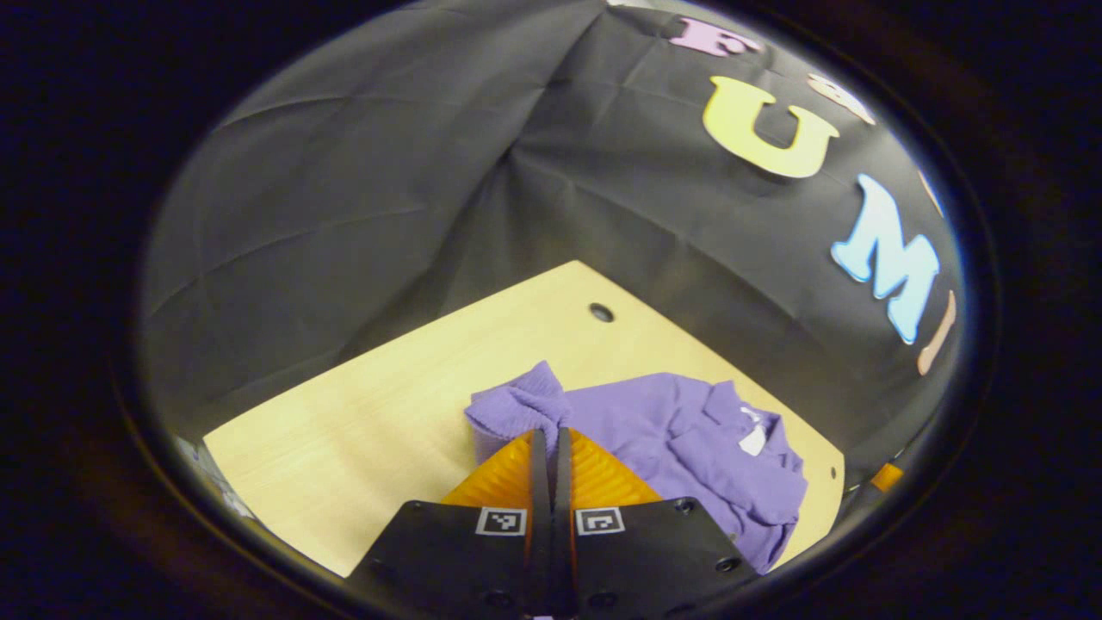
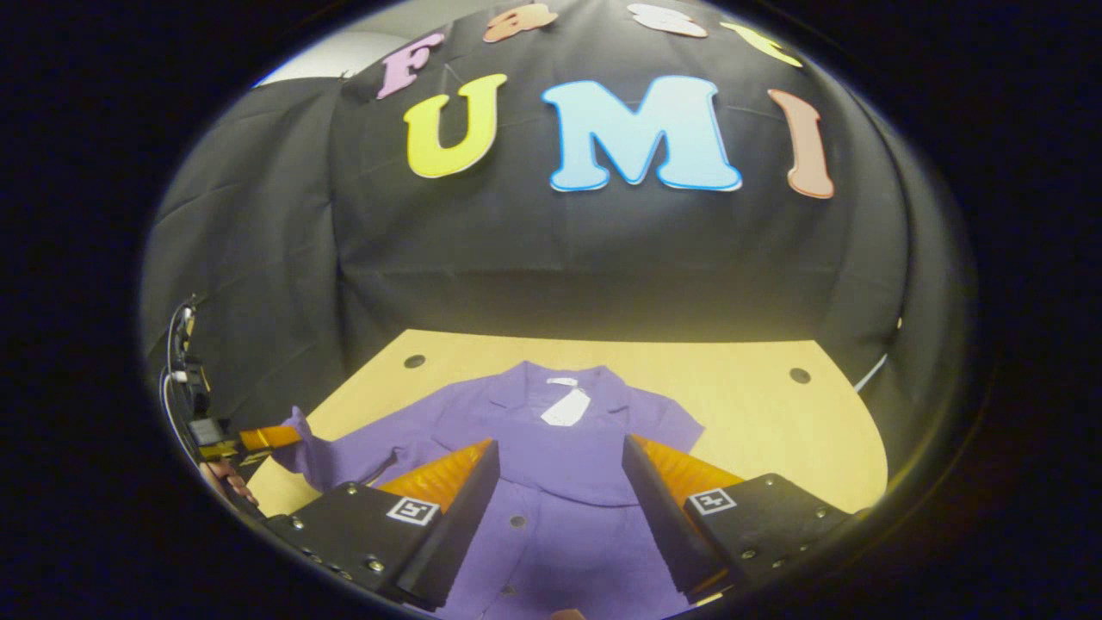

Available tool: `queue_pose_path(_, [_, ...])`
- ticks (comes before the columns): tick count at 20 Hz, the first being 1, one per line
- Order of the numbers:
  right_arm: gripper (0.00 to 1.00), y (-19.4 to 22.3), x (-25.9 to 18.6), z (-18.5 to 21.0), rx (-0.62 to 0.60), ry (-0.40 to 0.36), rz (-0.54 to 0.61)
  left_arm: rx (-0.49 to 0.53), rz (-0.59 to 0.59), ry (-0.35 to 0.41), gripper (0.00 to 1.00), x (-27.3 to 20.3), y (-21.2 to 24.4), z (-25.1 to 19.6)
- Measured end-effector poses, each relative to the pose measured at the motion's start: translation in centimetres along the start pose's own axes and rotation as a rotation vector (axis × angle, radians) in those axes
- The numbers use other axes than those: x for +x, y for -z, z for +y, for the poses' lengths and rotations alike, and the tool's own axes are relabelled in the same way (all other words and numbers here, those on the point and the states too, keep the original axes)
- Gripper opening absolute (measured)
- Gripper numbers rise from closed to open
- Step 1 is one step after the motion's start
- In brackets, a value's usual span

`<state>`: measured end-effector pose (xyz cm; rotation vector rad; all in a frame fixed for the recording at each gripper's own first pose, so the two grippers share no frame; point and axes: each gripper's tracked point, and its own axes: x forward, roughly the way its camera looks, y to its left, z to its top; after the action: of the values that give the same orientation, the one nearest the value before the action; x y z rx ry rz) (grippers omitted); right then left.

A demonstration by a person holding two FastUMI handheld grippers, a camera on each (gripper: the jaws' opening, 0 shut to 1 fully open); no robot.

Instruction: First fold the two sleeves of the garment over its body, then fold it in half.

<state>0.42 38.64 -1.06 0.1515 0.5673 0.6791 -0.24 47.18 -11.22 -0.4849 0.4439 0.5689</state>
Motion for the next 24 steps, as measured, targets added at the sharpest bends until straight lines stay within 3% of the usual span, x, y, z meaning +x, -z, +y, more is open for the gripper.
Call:
queue_pose_path(8, [0.90, 1.3, -1.3, -6.6, 0.060, 0.115, 0.008, 0.160, -0.104, 0.194, 0.07, 2.1, -3.4, -15.2])
queue_pose_path(13, [0.90, 1.8, -1.8, -9.0, 0.087, 0.156, 0.011, 0.248, -0.105, 0.310, 0.07, 2.8, -2.4, -23.1])
queue_pose_path(18, [0.90, 2.2, -2.5, -10.7, 0.058, 0.186, 0.015, 0.351, -0.047, 0.449, 0.07, 2.8, 2.2, -31.8])
queue_pose_path(24, [0.89, 3.3, -3.4, -12.4, 0.038, 0.210, 0.033, 0.464, 0.039, 0.541, 0.07, 2.5, 9.4, -38.4])
